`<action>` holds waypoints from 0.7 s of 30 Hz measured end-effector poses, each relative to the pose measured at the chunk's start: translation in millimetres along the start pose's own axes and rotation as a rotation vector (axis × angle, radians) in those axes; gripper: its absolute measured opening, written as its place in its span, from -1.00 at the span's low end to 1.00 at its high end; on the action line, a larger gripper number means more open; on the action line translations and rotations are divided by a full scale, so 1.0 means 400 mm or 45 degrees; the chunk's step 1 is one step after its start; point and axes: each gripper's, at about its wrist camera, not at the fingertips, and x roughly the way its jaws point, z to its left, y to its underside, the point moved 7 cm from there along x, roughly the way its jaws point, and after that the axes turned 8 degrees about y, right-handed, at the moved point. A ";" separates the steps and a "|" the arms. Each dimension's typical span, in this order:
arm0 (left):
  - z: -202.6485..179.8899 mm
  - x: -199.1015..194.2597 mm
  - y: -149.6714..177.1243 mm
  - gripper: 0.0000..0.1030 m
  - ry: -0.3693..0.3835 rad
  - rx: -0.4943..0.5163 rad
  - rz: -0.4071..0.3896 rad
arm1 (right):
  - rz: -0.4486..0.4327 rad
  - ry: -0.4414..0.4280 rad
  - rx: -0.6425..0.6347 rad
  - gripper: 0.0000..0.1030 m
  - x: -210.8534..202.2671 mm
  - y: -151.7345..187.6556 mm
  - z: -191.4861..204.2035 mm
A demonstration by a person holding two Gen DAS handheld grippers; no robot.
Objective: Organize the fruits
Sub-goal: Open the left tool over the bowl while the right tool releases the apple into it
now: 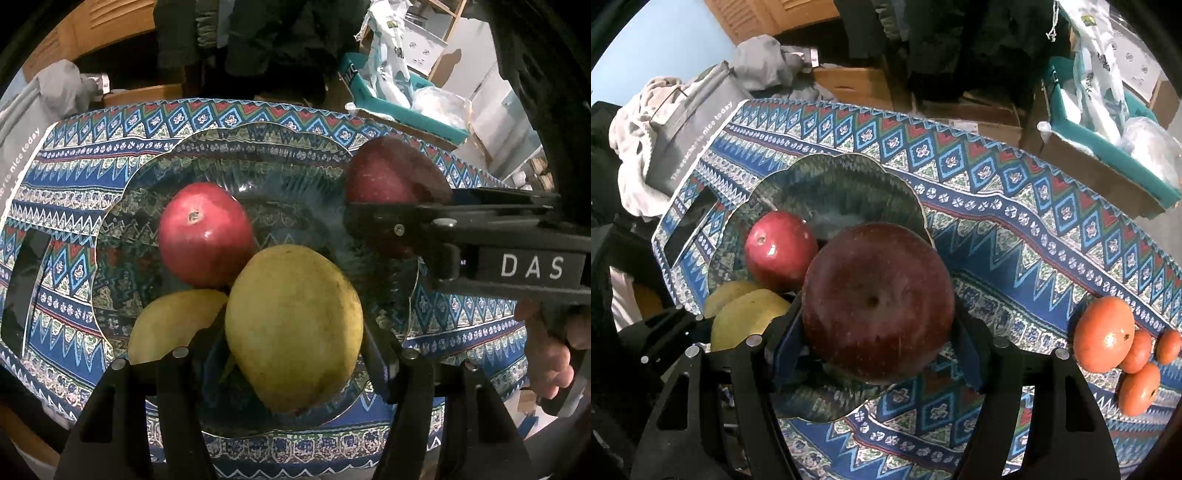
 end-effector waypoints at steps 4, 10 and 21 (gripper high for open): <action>0.007 -0.004 -0.003 0.30 0.007 -0.021 -0.012 | 0.013 -0.020 0.006 0.40 0.006 0.002 0.003; 0.022 -0.016 0.001 0.39 0.024 -0.070 -0.027 | 0.004 -0.008 0.020 0.43 0.002 0.002 -0.001; 0.015 -0.045 -0.004 0.39 -0.007 -0.049 -0.073 | -0.073 0.064 0.005 0.43 -0.044 -0.005 -0.015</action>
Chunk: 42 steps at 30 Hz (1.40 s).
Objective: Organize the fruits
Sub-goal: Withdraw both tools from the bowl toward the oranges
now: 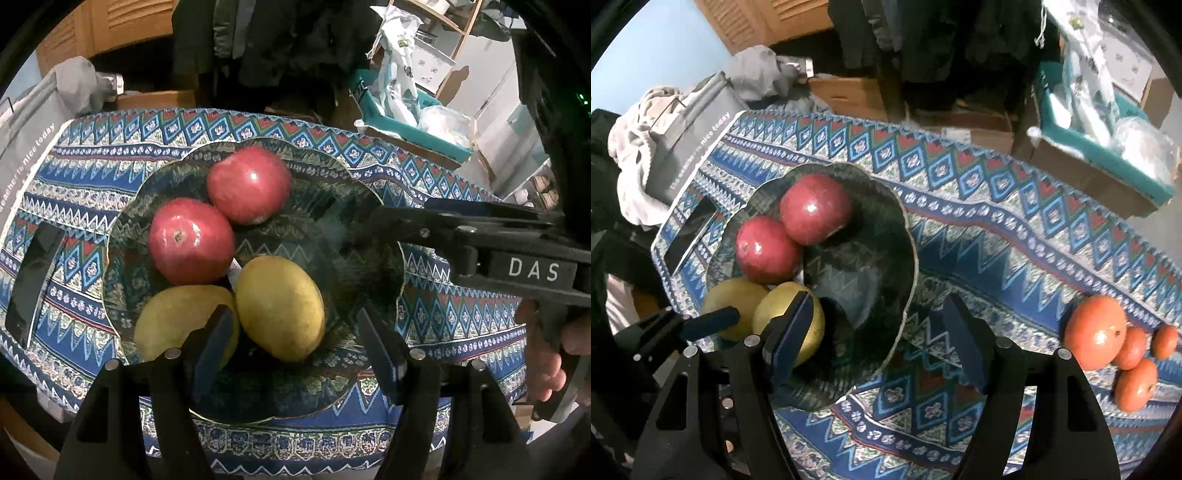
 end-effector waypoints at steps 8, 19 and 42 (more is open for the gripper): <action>-0.015 -0.031 -0.020 0.39 -0.010 0.018 -0.041 | -0.066 0.087 -0.020 0.43 -0.060 -0.008 -0.015; -0.100 -0.078 -0.043 0.39 0.021 0.096 -0.100 | -0.162 0.228 -0.008 0.43 -0.179 0.029 -0.096; -0.349 -0.125 -0.060 0.39 0.077 0.302 -0.151 | -0.333 0.399 0.172 0.44 -0.432 0.157 -0.306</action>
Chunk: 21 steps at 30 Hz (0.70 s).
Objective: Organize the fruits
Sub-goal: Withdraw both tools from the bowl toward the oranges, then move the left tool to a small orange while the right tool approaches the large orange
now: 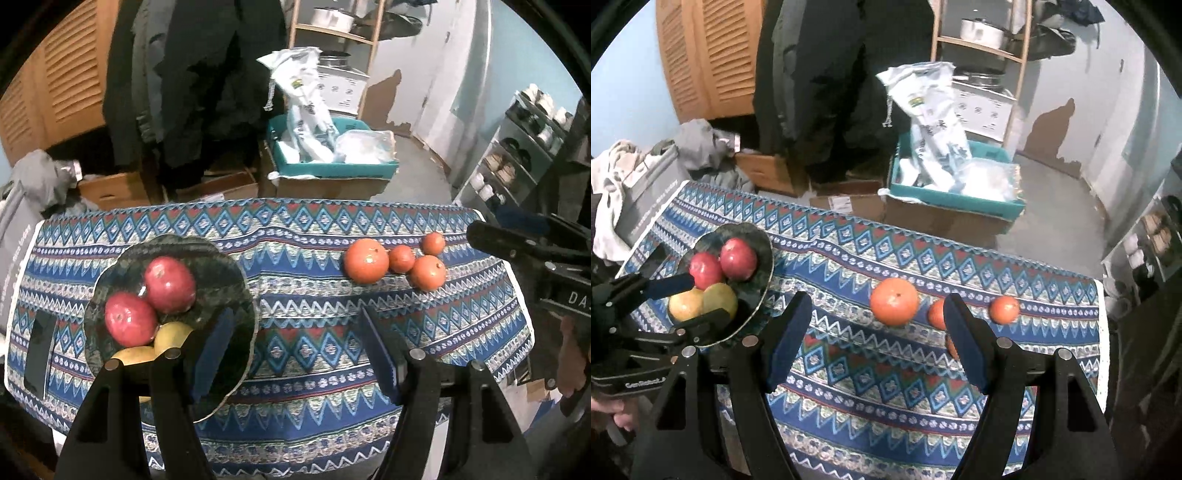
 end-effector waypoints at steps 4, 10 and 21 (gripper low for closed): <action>-0.038 0.012 -0.005 0.39 0.010 0.035 0.010 | -0.004 0.023 0.026 0.44 -0.016 0.012 -0.050; -0.094 0.028 -0.015 0.39 0.030 0.069 0.023 | -0.013 0.064 0.054 0.44 -0.033 0.032 -0.120; -0.177 0.051 -0.033 0.46 0.060 0.127 0.044 | 0.008 0.098 0.136 0.44 -0.032 0.066 -0.229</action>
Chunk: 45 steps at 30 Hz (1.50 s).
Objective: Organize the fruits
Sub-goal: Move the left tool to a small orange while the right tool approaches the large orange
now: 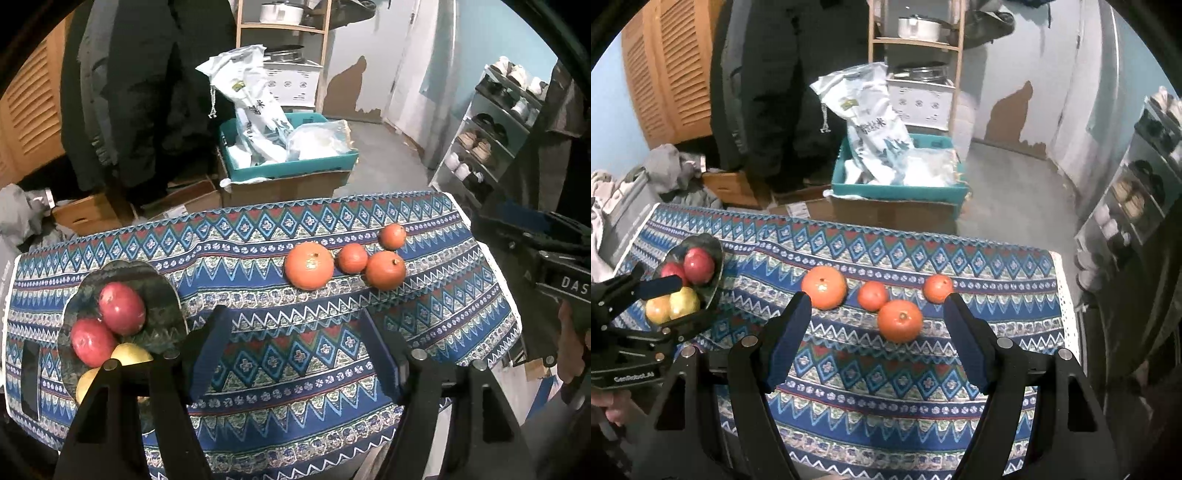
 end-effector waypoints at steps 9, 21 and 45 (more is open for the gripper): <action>-0.002 0.066 -0.035 0.47 -0.008 0.039 0.054 | 0.089 0.017 0.017 0.44 0.074 0.015 -0.036; 0.063 0.214 -0.031 0.47 -0.015 -0.050 0.154 | 0.280 -0.015 0.015 0.44 0.280 0.062 -0.024; 0.077 0.397 0.008 0.47 0.040 -0.135 0.300 | 0.509 -0.082 0.044 0.34 0.511 0.173 -0.007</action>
